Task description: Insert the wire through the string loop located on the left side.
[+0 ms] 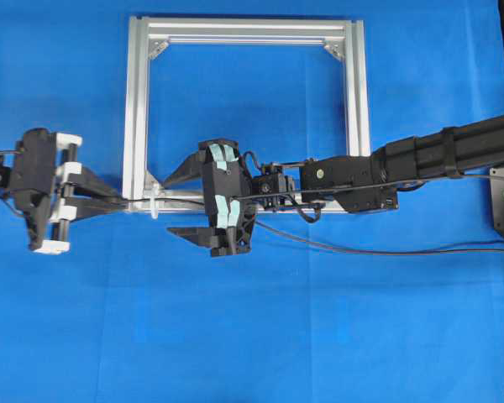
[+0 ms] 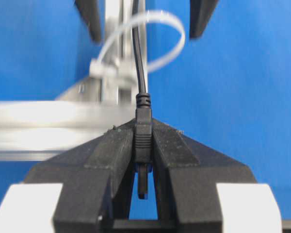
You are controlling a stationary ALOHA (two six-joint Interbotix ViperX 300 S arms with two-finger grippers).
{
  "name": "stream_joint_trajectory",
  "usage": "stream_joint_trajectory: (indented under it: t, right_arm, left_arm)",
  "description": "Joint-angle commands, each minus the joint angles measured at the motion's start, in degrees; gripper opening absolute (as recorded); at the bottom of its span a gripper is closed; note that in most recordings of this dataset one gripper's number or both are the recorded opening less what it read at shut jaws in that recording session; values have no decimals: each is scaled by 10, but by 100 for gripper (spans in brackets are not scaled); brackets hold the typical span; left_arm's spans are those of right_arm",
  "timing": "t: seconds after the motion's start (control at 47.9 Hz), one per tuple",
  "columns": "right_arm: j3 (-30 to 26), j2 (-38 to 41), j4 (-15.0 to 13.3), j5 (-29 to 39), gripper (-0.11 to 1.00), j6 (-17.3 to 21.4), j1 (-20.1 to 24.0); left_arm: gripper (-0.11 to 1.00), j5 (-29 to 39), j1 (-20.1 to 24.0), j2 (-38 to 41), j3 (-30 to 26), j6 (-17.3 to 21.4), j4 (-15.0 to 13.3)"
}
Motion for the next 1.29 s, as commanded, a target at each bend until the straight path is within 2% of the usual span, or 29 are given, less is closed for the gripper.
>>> stream_joint_trajectory:
  t: [0.0, 0.313, 0.605, 0.939, 1.273]
  right_arm:
    - [-4, -12, 3, -3, 92, 2, 1]
    - [-5, -12, 7, -2, 92, 4, 3]
    - [-7, -12, 8, -4, 91, 4, 4]
    - [-8, -12, 9, -3, 91, 4, 4]
    - [-10, -12, 9, -4, 91, 4, 4]
  left_arm:
    - [6, 25, 1, -33, 7, -11, 0]
    - [6, 134, 0, -110, 2, -28, 0]
    - [6, 292, 0, -207, -1, -28, -1]
    - [6, 326, -4, -287, 20, -32, 1]
    - [6, 324, -4, -252, 14, -32, 2]
